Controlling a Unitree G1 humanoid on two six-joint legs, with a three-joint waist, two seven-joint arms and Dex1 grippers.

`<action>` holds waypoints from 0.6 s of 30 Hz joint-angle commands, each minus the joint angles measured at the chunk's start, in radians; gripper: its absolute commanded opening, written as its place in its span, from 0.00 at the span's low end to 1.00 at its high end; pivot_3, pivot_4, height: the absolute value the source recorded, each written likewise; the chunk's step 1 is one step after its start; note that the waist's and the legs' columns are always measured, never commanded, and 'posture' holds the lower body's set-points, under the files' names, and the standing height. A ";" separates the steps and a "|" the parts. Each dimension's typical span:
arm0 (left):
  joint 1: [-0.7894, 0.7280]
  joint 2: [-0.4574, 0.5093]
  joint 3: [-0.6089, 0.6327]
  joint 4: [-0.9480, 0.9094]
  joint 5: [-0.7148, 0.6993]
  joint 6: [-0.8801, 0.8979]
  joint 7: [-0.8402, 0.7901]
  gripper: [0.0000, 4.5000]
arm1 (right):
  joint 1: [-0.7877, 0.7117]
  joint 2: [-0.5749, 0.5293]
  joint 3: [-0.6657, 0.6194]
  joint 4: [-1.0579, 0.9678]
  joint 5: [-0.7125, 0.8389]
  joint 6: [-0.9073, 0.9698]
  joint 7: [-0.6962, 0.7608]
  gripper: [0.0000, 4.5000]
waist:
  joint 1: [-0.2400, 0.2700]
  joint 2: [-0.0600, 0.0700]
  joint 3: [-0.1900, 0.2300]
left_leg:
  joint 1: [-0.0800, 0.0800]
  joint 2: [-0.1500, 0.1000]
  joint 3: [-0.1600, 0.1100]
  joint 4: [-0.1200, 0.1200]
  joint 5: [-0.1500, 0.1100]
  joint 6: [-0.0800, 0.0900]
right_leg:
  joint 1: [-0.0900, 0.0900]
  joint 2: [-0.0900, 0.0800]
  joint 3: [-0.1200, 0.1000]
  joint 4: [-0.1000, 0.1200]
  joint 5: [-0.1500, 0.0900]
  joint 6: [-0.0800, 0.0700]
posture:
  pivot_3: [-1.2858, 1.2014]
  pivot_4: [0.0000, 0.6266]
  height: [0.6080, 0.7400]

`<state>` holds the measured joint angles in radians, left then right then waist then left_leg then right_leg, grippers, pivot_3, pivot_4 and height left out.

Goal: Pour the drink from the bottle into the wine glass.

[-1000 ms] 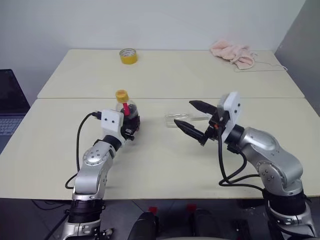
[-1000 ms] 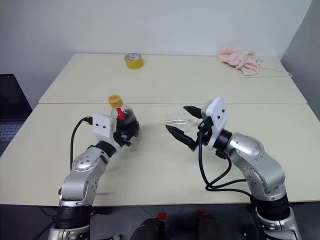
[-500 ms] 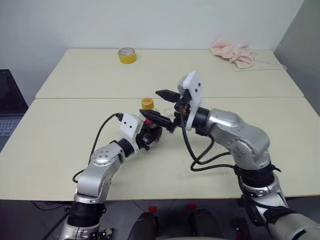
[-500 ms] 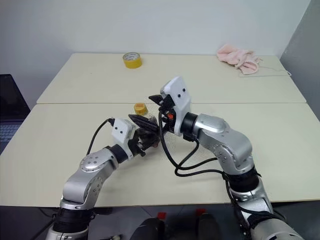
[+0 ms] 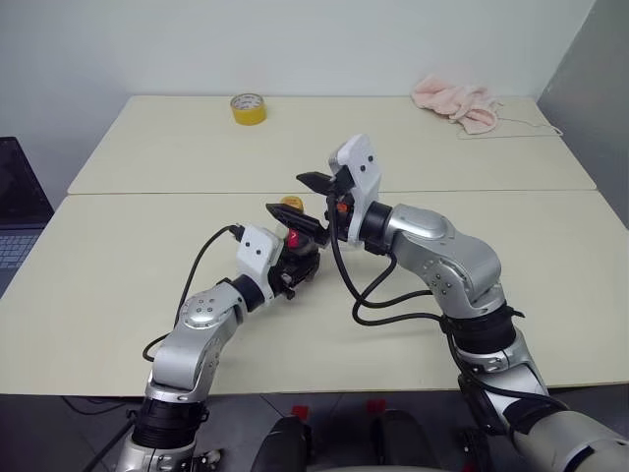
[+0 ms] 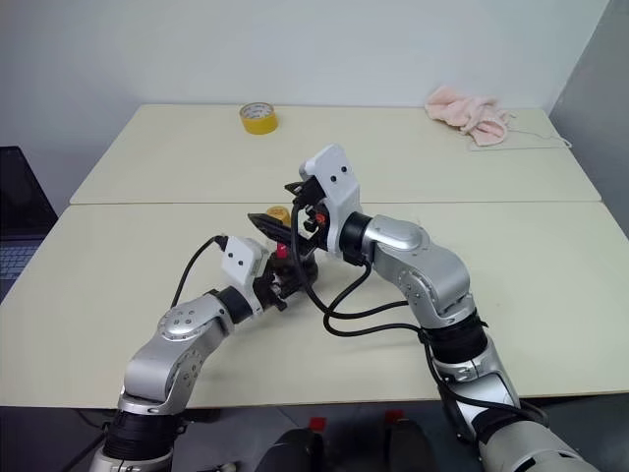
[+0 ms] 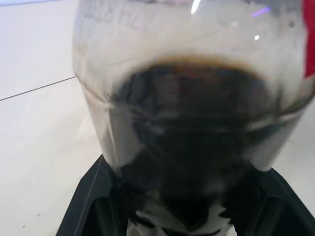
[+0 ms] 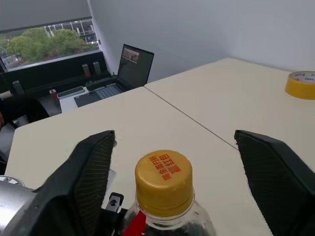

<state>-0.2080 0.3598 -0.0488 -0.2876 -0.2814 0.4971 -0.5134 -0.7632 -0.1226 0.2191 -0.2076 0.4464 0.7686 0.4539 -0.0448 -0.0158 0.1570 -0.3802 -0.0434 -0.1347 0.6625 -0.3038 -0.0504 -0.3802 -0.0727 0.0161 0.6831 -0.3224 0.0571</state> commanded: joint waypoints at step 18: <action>-0.011 0.024 0.005 -0.059 0.043 -0.071 0.005 0.34 | -0.014 -0.015 0.033 -0.040 -0.041 -0.018 0.059 0.26 | -0.004 0.000 0.000 | 0.000 0.000 0.000 0.000 0.000 0.000 | 0.000 0.000 0.000 0.000 0.000 0.000 | 0.52 0.24 1.00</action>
<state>-0.2066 0.3704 -0.0530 -0.2875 -0.2491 0.4816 -0.5116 -0.7645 -0.1349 0.2519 -0.2131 0.4076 0.7510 0.5034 -0.0487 -0.0156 0.1571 -0.3803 -0.0434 -0.1347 0.6623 -0.3038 -0.0504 -0.3806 -0.0726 0.0161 0.6831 -0.3224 0.0571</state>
